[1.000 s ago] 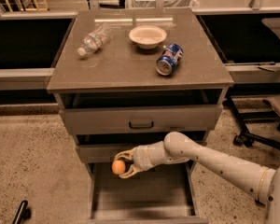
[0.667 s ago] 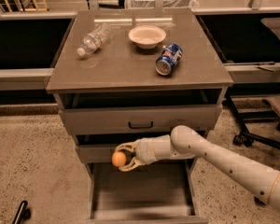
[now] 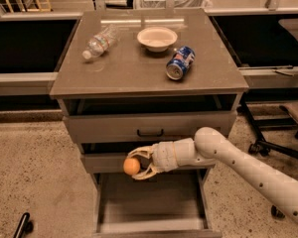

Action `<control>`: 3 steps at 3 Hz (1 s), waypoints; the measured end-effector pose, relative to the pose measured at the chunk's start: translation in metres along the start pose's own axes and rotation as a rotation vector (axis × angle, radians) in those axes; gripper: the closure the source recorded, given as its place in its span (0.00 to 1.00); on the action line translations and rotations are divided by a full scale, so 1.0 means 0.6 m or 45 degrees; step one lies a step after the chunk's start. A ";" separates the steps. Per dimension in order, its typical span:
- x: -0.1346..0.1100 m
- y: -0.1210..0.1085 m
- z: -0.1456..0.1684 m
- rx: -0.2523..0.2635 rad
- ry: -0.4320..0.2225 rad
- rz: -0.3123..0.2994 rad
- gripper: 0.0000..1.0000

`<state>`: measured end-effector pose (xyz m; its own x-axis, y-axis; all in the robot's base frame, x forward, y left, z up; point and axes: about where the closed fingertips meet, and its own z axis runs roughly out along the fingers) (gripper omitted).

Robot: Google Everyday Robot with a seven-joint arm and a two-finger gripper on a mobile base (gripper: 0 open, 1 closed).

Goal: Pick orange from bottom drawer and place on counter

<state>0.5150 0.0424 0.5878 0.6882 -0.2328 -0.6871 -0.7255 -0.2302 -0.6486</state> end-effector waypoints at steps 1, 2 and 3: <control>-0.008 -0.019 0.010 -0.029 0.001 -0.035 1.00; -0.072 -0.179 -0.022 -0.034 0.092 -0.242 1.00; -0.164 -0.310 -0.055 -0.053 0.166 -0.417 1.00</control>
Offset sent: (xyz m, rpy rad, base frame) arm 0.0886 0.0184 0.1641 -0.1253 -0.3244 0.0158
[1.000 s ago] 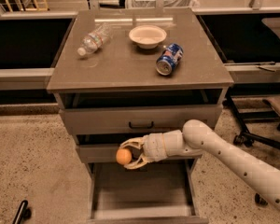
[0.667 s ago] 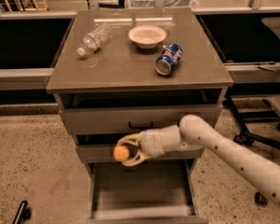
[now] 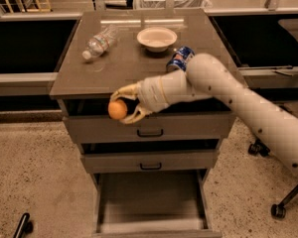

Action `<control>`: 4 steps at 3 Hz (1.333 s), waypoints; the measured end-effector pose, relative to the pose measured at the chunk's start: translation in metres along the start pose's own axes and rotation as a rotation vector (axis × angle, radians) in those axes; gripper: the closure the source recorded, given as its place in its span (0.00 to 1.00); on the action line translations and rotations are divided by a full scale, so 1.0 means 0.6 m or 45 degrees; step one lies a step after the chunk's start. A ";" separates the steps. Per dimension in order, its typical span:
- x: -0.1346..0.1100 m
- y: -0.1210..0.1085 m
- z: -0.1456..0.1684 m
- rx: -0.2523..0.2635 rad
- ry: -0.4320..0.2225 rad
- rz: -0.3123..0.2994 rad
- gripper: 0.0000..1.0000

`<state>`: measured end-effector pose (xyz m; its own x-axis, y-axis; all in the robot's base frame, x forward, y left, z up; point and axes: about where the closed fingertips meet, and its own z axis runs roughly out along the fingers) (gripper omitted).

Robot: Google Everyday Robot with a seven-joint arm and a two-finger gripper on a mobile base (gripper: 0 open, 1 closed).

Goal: Pick orange from bottom drawer and place on counter

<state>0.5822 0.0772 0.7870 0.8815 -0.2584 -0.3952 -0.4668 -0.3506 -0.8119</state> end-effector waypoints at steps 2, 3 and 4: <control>-0.037 -0.257 -0.053 0.013 0.163 -0.115 1.00; 0.024 -0.308 -0.055 0.000 0.299 0.039 1.00; 0.085 -0.312 -0.061 -0.031 0.332 0.298 1.00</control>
Offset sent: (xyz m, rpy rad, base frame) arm 0.0899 0.0372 0.1973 -0.0601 0.0031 -0.2244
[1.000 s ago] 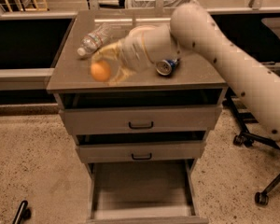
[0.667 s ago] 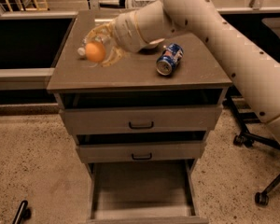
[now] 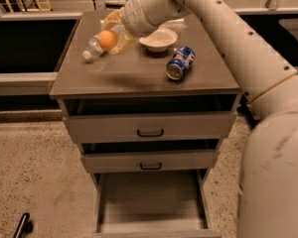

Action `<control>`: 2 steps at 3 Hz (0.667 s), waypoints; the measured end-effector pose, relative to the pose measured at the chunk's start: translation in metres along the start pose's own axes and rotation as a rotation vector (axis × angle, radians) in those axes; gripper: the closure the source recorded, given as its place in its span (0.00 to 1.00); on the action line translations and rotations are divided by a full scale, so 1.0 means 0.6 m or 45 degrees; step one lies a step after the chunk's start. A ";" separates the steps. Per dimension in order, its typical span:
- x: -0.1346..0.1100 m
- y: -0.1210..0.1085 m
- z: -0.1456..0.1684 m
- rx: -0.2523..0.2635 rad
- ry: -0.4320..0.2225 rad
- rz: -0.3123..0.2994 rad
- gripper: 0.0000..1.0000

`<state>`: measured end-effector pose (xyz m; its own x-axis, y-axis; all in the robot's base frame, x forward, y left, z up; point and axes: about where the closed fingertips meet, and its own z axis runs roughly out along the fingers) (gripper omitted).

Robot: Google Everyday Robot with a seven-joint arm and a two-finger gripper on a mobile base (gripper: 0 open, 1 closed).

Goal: Pick orange from bottom drawer and place on counter

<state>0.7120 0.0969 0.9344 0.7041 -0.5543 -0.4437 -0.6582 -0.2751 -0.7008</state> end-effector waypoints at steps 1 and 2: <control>0.029 0.020 0.030 -0.136 -0.050 0.250 1.00; 0.028 0.057 0.061 -0.337 -0.039 0.363 0.84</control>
Offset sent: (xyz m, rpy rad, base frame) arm -0.0095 0.0133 -0.0694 -0.2410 0.5653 0.0035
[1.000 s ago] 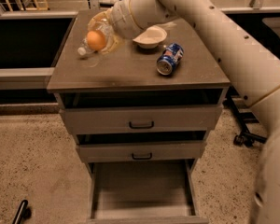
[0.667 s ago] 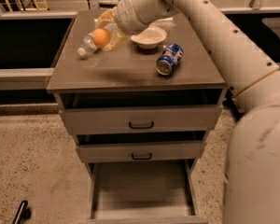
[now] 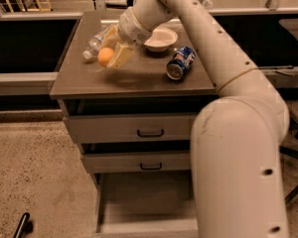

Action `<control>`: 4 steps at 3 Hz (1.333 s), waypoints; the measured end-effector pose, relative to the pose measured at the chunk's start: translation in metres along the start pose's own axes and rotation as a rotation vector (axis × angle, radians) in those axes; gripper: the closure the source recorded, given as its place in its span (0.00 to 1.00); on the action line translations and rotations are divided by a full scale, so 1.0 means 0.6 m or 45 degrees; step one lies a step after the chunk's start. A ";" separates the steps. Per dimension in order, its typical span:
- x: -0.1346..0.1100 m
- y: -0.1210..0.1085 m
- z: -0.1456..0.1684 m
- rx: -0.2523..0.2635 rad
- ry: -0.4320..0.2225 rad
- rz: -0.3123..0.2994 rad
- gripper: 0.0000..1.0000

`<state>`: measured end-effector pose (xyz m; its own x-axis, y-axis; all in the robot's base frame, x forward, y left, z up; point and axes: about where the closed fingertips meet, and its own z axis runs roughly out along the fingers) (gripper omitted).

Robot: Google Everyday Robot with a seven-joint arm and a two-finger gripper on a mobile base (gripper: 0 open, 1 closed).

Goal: Pick orange from bottom drawer and place on counter

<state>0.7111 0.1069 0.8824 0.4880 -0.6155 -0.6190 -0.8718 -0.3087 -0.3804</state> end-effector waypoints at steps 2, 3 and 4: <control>0.015 0.009 0.040 -0.092 0.039 0.056 0.37; 0.036 0.002 0.060 -0.076 0.079 0.115 0.06; 0.036 0.002 0.060 -0.076 0.079 0.115 0.00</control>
Offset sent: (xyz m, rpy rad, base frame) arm 0.0109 0.0131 -0.0379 -0.0928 0.0929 -0.0295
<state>0.7222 0.1195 0.8440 0.4050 -0.6861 -0.6043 -0.9141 -0.2910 -0.2822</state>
